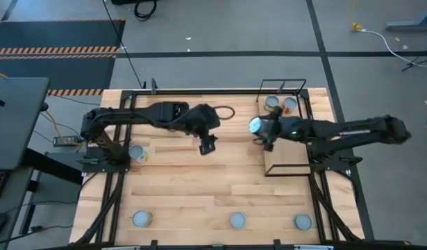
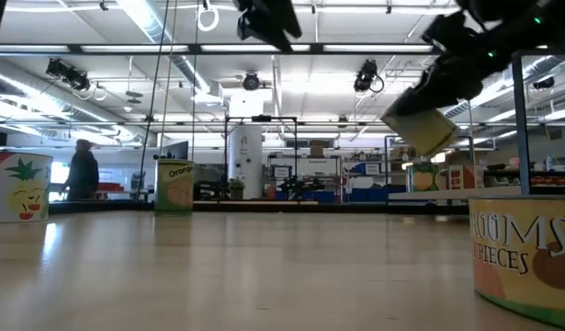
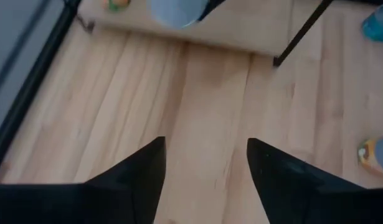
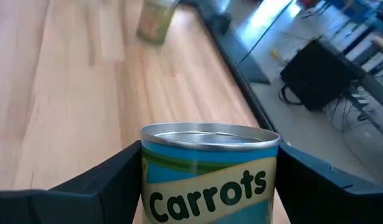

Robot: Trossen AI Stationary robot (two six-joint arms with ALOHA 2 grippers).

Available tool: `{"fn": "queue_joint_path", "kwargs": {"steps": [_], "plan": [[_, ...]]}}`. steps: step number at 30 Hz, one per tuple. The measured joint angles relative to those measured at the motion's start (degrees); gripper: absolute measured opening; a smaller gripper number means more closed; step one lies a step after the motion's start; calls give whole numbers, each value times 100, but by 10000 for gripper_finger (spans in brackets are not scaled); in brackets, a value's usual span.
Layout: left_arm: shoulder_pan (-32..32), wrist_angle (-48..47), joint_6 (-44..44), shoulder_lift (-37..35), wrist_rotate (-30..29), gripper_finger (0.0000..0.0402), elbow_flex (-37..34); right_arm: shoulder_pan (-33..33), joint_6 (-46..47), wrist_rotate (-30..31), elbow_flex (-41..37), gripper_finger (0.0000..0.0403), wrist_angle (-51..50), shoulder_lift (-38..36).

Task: Pick and place cans onto a shelf
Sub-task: Put the canned carrots on the shelf

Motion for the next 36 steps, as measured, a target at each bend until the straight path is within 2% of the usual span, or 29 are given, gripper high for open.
{"fn": "queue_joint_path", "kwargs": {"steps": [4, 7, 11, 13, 17, 20, 25, 31, 36], "plan": [[-342, 574, 125, 72, -300, 223, 0, -411, 546, -411, -745, 311, 1072, -845], [-603, 945, 151, 266, -519, 215, 0, -738, 1159, 10, -1114, 312, 1441, -1081], [-891, 1070, 179, 445, -784, 207, -4, -1029, 1385, 615, -1418, 312, 1732, -1082], [-1027, 987, 182, 499, -957, 204, -11, -1116, 1481, 735, -1540, 312, 1769, -1044], [-1307, 1336, 54, 455, -1378, 200, -546, -1193, 1428, 777, -1974, 312, 2477, -1062], [-1465, 1775, -338, 450, -1678, 203, -1093, -1220, 1327, 864, -2456, 313, 3443, -1062], [-1502, 2421, -618, 439, -1751, 223, -1852, -1265, 1177, 1055, -2476, 323, 3396, -1047], [-1493, 2461, -598, 435, -2148, 239, -2136, -1264, 1412, 1233, -2476, 344, 3086, -1032], [-1427, 2665, -256, 435, -2962, 237, -2140, -1269, 1555, 1374, -2467, 348, 2735, -1037]]}}
